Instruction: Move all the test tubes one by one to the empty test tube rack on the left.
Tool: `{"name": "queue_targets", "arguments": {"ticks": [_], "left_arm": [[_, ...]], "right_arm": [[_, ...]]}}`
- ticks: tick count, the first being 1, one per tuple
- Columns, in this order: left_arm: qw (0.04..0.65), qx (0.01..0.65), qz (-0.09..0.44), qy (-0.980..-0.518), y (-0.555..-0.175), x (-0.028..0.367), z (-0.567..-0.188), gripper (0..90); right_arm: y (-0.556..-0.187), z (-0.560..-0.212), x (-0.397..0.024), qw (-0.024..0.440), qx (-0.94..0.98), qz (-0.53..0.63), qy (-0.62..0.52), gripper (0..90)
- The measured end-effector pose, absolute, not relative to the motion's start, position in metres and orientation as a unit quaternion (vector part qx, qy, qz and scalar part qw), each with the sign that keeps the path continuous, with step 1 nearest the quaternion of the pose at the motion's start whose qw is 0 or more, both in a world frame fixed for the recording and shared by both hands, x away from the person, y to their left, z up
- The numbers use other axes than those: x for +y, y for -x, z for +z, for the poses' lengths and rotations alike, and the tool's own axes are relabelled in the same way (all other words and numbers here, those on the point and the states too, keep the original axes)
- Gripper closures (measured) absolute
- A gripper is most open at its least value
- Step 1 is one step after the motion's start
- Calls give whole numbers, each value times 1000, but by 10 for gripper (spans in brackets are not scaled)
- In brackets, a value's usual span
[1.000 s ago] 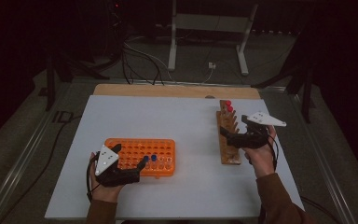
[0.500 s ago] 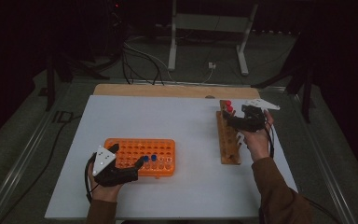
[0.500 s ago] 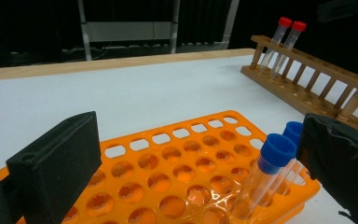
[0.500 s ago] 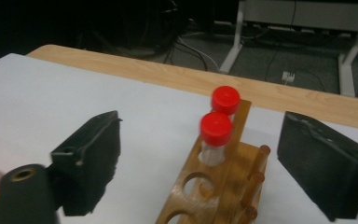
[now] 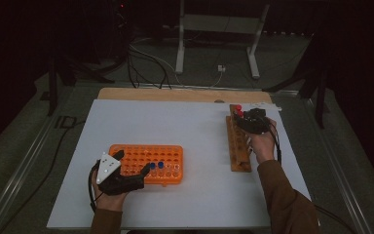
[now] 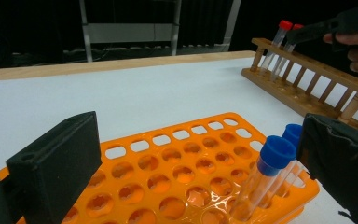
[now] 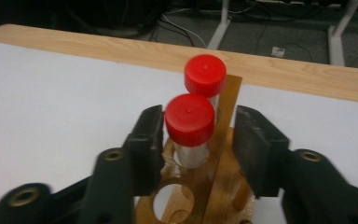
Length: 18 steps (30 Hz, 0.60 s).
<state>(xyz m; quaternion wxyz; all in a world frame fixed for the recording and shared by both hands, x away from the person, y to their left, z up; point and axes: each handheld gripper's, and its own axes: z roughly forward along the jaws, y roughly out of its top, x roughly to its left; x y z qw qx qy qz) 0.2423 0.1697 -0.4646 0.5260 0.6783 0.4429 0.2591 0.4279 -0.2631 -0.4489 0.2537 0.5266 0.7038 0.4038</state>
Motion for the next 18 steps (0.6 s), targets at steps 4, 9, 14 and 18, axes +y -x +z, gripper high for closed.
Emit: {"name": "queue_targets", "arguments": {"ticks": [4, 9, 14, 18], "left_arm": [[526, 443, 257, -679, -243, 169, -465, 7], [527, 442, 258, -679, -243, 169, -465, 6], [525, 444, 257, -679, -243, 169, -465, 7], [525, 444, 257, -679, -243, 169, -466, 7]], "right_arm": [[-430, -451, -263, 256, 698, 406, -531, 628], [-428, -450, -262, 270, 696, 407, -526, 701], [-423, -447, -263, 281, 695, 411, -519, 704], [-417, -440, -265, 290, 690, 421, -512, 705]]}}
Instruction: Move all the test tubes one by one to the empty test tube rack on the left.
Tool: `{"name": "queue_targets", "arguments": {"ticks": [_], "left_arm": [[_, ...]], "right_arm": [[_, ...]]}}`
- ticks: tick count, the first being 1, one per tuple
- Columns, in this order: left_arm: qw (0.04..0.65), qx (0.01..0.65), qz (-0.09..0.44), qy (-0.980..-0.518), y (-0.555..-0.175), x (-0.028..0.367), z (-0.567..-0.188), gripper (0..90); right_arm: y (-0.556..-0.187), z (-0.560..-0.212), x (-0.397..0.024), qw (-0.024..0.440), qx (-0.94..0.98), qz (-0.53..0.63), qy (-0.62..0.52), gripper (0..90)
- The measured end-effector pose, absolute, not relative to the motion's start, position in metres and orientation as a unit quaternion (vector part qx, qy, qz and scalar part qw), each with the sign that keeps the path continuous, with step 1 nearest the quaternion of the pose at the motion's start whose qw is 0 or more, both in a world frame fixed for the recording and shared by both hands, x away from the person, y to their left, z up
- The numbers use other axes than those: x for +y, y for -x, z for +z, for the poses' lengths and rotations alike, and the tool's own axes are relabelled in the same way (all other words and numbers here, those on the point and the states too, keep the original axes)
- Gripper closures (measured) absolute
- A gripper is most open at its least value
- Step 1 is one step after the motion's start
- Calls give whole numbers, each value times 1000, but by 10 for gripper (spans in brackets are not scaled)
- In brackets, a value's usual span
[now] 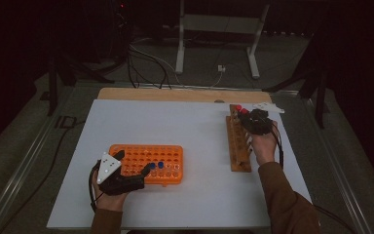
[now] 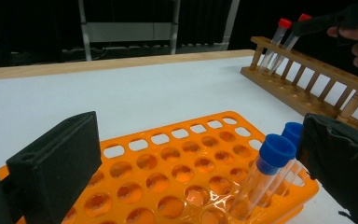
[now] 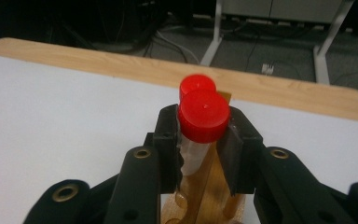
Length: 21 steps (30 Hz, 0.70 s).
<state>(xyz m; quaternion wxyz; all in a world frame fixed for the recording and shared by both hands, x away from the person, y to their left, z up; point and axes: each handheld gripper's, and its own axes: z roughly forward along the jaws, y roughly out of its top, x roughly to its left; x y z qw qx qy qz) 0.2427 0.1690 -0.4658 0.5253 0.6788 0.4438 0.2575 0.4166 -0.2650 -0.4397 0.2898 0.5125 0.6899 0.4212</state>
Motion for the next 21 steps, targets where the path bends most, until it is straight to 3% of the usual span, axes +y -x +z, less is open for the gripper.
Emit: {"name": "queue_targets", "arguments": {"ticks": [10, 21], "left_arm": [[523, 442, 261, -681, -243, 168, -465, 7], [527, 427, 255, -689, -249, 162, -452, 7]], "right_arm": [[-395, -412, -269, 326, 684, 438, -484, 706], [-370, -393, -268, 309, 696, 466, -450, 705]]}}
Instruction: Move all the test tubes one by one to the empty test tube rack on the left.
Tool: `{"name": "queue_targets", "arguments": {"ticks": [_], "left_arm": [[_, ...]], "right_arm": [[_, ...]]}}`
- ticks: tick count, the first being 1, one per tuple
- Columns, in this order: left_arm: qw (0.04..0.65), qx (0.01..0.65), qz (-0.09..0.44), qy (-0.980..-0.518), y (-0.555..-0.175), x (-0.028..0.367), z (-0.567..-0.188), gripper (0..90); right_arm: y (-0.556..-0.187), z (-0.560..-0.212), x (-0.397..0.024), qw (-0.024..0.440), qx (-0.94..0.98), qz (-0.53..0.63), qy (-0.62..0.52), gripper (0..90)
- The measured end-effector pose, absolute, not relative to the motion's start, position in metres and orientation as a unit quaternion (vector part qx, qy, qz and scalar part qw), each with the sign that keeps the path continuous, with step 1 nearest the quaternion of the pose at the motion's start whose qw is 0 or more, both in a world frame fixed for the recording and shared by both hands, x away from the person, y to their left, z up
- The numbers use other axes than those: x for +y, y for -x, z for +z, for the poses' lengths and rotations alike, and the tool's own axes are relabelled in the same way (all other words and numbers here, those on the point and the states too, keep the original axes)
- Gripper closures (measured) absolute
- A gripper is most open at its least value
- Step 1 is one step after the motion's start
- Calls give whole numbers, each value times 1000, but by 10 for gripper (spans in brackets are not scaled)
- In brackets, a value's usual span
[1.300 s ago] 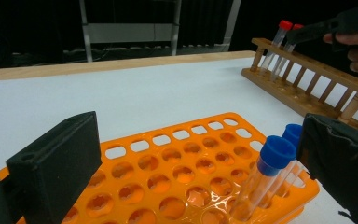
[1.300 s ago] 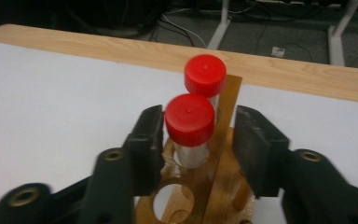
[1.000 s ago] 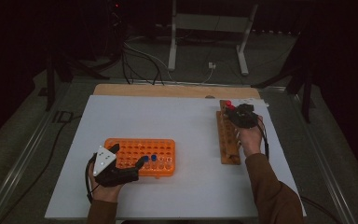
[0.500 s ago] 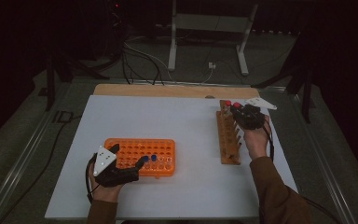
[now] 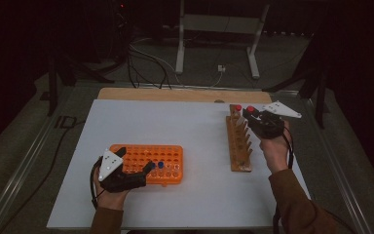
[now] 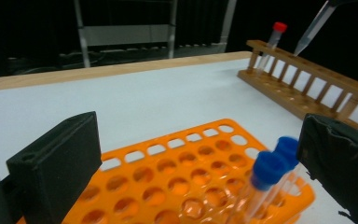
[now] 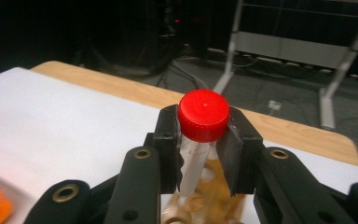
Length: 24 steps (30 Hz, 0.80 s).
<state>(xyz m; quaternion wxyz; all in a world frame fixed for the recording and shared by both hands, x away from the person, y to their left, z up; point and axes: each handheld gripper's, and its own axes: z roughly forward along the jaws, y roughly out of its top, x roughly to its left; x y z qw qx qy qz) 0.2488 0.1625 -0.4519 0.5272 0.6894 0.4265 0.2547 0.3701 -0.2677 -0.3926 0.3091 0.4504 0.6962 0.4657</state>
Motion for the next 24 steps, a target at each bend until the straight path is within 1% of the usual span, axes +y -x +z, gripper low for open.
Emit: {"name": "queue_targets", "arguments": {"ticks": [11, 18, 24], "left_arm": [[539, 395, 241, -704, -257, 135, -434, 7], [534, 370, 231, -724, -263, 113, -428, 22], [536, 356, 216, -734, -269, 97, -424, 32]], "right_arm": [[-341, -385, -235, 253, 726, 502, -397, 706], [-327, -382, -211, 200, 750, 511, -370, 705], [-318, -383, -195, 173, 761, 517, -351, 705]]}}
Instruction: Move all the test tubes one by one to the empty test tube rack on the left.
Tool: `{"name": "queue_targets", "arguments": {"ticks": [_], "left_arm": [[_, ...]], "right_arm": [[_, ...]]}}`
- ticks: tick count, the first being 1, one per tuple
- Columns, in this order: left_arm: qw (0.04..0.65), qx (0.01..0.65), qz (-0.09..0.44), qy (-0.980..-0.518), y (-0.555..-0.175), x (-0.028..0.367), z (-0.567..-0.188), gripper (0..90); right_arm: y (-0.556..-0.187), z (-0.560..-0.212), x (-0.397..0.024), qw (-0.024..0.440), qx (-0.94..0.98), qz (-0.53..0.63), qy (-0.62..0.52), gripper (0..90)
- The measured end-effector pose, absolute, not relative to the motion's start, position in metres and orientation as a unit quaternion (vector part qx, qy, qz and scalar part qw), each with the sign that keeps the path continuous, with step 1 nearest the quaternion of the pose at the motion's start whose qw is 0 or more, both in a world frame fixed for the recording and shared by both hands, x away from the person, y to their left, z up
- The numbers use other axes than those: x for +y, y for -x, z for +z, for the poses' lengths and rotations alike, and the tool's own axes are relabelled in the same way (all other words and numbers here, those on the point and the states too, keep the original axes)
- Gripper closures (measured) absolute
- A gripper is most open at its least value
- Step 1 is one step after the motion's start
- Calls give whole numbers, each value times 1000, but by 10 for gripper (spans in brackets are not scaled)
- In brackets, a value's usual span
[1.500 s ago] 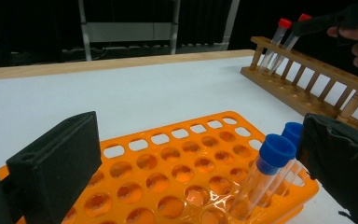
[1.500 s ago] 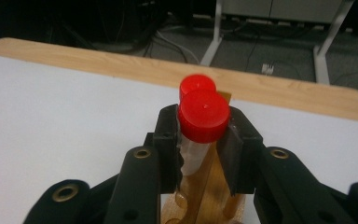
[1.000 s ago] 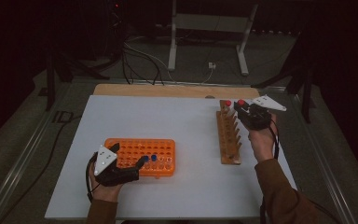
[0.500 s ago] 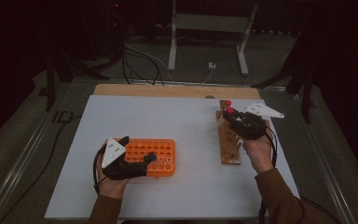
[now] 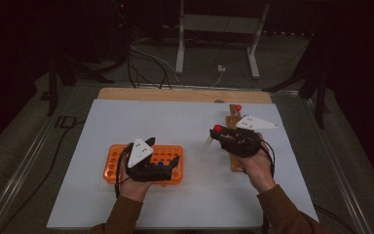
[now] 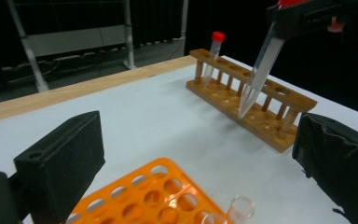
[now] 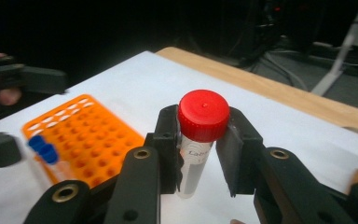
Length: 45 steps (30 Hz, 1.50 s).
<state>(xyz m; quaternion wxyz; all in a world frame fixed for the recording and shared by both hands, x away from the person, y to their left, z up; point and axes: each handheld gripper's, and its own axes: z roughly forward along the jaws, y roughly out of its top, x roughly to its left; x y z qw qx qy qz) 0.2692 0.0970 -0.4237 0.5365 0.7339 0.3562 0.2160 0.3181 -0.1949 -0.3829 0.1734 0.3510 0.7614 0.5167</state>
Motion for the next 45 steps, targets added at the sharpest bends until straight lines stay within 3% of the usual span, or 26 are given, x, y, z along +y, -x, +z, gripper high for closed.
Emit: {"name": "queue_targets", "arguments": {"ticks": [14, 18, 22, 27, 31, 45], "left_arm": [[530, 315, 202, -761, -272, 56, -419, 59], [529, 307, 204, -765, -273, 51, -419, 263], [534, 295, 189, -770, -274, 49, -419, 552], [528, 291, 188, -775, -276, 47, -420, 714], [522, 283, 200, -779, -275, 44, -420, 747], [527, 319, 212, -759, -281, 64, -419, 750]], "right_arm": [[-302, -385, -165, 129, 777, 530, -316, 704], [-299, -384, -160, 121, 779, 534, -307, 704], [-296, -384, -157, 118, 781, 535, -300, 704], [-295, -384, -155, 116, 783, 535, -295, 704], [-297, -384, -155, 116, 783, 536, -293, 701], [-302, -393, -181, 138, 764, 543, -321, 334]]}}
